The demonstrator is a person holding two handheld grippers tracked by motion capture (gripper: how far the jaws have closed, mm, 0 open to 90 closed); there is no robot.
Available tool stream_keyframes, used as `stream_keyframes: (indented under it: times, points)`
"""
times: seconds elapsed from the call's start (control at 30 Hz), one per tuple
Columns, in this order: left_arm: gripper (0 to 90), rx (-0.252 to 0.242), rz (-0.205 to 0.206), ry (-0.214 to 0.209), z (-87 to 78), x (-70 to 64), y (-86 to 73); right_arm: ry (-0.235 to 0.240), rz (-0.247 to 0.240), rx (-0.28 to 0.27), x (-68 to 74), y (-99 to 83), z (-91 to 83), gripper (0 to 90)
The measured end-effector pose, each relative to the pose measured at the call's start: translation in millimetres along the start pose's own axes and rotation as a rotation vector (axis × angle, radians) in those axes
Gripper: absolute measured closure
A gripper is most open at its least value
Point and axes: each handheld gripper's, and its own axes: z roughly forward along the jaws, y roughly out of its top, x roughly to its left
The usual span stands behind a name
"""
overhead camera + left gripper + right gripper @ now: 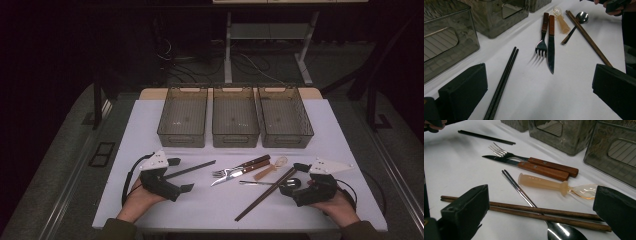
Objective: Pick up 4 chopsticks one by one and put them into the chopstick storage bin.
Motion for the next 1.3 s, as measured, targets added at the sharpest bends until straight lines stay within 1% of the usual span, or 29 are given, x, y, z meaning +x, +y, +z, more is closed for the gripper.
stream_keyframes:
  times: [0.1, 0.23, 0.3, 0.37, 0.43, 0.5, 0.53, 0.6, 0.63, 0.7, 0.73, 0.93, 1.07, 1.27, 1.3]
  points:
    - [0.0, 0.004, 0.0, -0.001, 1.0, 0.2, -0.6, 0.017, 0.0, -0.003, 0.0, -0.4, -0.9, 0.8]
    - [0.0, 0.005, -0.011, -0.005, 2.2, 1.0, -0.8, 0.038, -0.003, 0.02, -1.0, -0.9, 0.6, 0.8]
    - [0.0, 0.006, -0.01, -0.004, 2.7, 1.3, -0.7, 0.047, -0.004, 0.033, -1.4, -0.6, 1.0, 0.8]
    - [0.0, 0.007, -0.01, -0.005, 2.8, 1.2, -0.7, 0.058, -0.007, 0.049, -1.3, -0.1, 0.2, 5.4]
    - [0.0, 0.008, -0.01, -0.002, 1.9, 0.3, -1.1, 0.07, -0.008, 0.061, -1.4, 1.1, -1.0, 6.8]
    - [0.0, 0.005, -0.012, -0.002, 1.2, -0.4, -1.7, 0.082, -0.011, 0.063, -0.5, 2.1, -3.1, 15.7]
    - [0.0, 0.006, -0.008, -0.002, 1.1, -0.3, -2.0, 0.085, -0.012, 0.064, 0.3, 2.6, -3.8, 16.1]
    - [0.0, 0.006, -0.01, -0.003, 1.2, -0.6, -2.2, 0.106, -0.012, 0.078, 1.5, 3.2, -3.7, 25.4]
    - [0.0, 0.009, -0.001, -0.004, 1.2, -1.4, -2.1, 0.114, -0.017, 0.087, 3.1, 3.5, -3.3, 27.6]
    - [0.0, 0.009, 0.004, -0.008, 1.4, -2.3, -1.9, 0.133, -0.029, 0.105, 4.9, 4.2, -1.8, 35.5]
    - [0.0, 0.01, 0.005, -0.009, 1.4, -2.6, -1.9, 0.139, -0.04, 0.108, 5.8, 4.5, -0.7, 37.9]
    - [0.0, 0.011, 0.002, -0.013, 1.6, -2.1, -2.5, 0.15, -0.056, 0.137, 9.1, 4.8, 3.7, 53.8]
    - [0.0, 0.011, -0.004, -0.014, 2.1, -3.9, -3.1, 0.176, -0.062, 0.146, 12.0, 5.2, 5.8, 64.6]
    - [0.0, 0.016, 0.001, -0.016, 2.6, -4.6, -3.3, 0.21, -0.093, 0.19, 17.9, 6.0, 13.9, 78.1]
    - [0.0, 0.015, 0.001, -0.017, 2.7, -4.6, -3.2, 0.209, -0.096, 0.198, 18.9, 5.9, 15.1, 79.9]
